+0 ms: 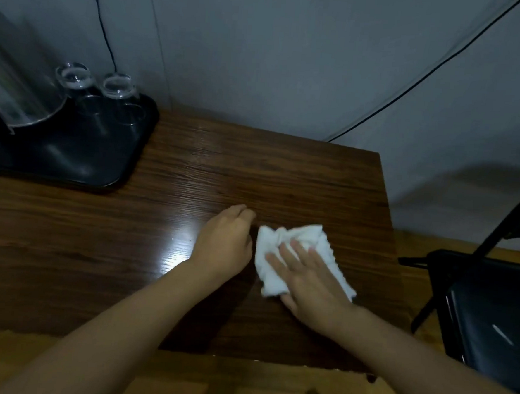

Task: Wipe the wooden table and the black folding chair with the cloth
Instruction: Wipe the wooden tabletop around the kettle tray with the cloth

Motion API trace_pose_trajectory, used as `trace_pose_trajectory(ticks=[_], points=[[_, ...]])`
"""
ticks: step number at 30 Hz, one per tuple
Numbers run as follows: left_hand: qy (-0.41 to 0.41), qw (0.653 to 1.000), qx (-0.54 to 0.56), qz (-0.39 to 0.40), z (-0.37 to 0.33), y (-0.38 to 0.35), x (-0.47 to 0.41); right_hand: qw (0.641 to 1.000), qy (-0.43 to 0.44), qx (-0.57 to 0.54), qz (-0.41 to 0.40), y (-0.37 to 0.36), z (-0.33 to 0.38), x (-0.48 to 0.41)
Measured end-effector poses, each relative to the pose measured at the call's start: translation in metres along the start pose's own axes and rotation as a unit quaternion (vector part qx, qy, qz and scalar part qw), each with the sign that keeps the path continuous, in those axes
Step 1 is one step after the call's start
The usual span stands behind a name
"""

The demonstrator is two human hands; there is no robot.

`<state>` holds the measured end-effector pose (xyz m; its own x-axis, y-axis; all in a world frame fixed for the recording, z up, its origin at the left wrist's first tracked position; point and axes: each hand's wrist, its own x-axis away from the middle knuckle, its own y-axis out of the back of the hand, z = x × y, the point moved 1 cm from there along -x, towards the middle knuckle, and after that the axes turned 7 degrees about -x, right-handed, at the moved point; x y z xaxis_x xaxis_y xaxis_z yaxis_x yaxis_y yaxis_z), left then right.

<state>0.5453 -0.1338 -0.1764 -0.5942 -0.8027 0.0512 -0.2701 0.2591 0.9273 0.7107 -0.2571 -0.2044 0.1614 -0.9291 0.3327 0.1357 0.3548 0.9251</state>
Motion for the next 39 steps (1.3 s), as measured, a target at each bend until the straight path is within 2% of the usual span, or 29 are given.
trace_pose_trajectory(ticks=[4, 10, 14, 19, 21, 25, 27, 32, 35, 39], points=[[0.011, 0.999, -0.002, -0.049, 0.002, -0.008, -0.008, 0.998, -0.006, 0.032, -0.045, 0.025, -0.044, -0.064], [0.044, 0.996, 0.015, -0.077, -0.004, -0.015, -0.017, 0.997, -0.042, 0.040, -0.044, 0.060, -0.076, -0.125], [0.052, 0.996, 0.032, -0.062, -0.015, -0.015, -0.011, 0.998, -0.024, 0.054, -0.033, 0.053, -0.052, -0.078], [0.060, 0.998, 0.030, -0.020, -0.030, -0.010, -0.001, 0.992, 0.009, 0.077, 0.103, 0.021, -0.013, 0.039], [0.065, 0.998, 0.025, -0.004, -0.033, -0.006, 0.002, 0.986, 0.029, 0.096, 0.130, 0.016, 0.000, 0.074], [0.054, 0.998, 0.033, 0.016, -0.035, -0.001, 0.005, 0.986, 0.039, 0.136, 0.091, -0.001, 0.003, 0.090], [0.050, 0.997, 0.050, 0.000, -0.032, -0.001, 0.003, 0.985, 0.040, 0.150, 0.078, -0.007, 0.000, 0.083], [0.091, 0.989, 0.100, -0.056, -0.014, -0.003, 0.000, 0.991, 0.028, 0.100, 0.084, -0.005, -0.010, 0.048], [0.113, 0.985, 0.108, -0.067, 0.002, -0.009, 0.000, 0.996, 0.024, 0.074, 0.051, 0.009, -0.022, -0.008], [0.120, 0.986, 0.104, -0.040, 0.016, -0.018, 0.004, 0.999, -0.025, 0.046, -0.009, 0.040, -0.041, -0.113]])
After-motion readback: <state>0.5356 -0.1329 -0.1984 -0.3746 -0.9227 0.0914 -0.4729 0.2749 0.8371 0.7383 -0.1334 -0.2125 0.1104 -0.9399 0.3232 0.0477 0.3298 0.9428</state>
